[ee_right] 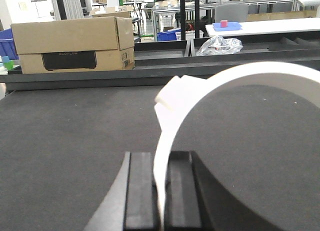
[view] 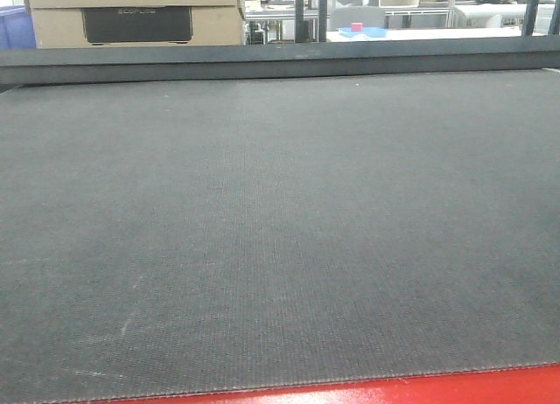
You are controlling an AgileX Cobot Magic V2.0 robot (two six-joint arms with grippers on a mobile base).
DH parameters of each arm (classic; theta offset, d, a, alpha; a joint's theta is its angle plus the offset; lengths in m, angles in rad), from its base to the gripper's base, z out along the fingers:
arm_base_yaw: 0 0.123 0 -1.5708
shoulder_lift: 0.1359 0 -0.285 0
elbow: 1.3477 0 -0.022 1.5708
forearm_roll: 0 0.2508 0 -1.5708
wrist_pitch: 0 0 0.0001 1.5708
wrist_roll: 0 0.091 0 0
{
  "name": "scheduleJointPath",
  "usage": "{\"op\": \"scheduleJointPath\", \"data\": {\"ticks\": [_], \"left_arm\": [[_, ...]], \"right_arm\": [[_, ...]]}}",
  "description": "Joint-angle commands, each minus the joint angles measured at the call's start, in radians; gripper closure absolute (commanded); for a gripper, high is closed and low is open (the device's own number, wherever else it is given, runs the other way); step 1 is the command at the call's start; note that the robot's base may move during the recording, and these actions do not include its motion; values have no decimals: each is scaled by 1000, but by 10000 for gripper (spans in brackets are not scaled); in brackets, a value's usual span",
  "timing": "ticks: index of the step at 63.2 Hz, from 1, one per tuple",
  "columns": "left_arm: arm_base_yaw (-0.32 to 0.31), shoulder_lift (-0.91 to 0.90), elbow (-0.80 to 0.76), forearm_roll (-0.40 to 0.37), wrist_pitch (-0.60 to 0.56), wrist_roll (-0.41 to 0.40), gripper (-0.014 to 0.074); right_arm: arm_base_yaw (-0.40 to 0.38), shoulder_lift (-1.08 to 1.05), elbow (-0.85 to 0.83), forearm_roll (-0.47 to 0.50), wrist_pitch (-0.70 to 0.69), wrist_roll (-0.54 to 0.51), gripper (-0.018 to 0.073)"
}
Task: Grab PVC pipe and place in blue bin
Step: 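Lift the white curved pipe off the table with both grippers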
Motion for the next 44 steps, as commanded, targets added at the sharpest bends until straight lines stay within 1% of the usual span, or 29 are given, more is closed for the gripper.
{"op": "scheduleJointPath", "data": {"ticks": [1,16,24,44], "left_arm": [[3,-6,-1,1,-15,-2,707],[3,-6,-1,1,-13,-2,707],[3,-6,-1,1,7,-2,707],[3,-6,-1,1,1,-2,707]], "right_arm": [[3,-4,2,4,-22,-2,727],[3,-4,2,4,-22,-2,727],[3,-4,2,4,-10,-2,727],[3,-4,2,4,-10,-2,727]]}}
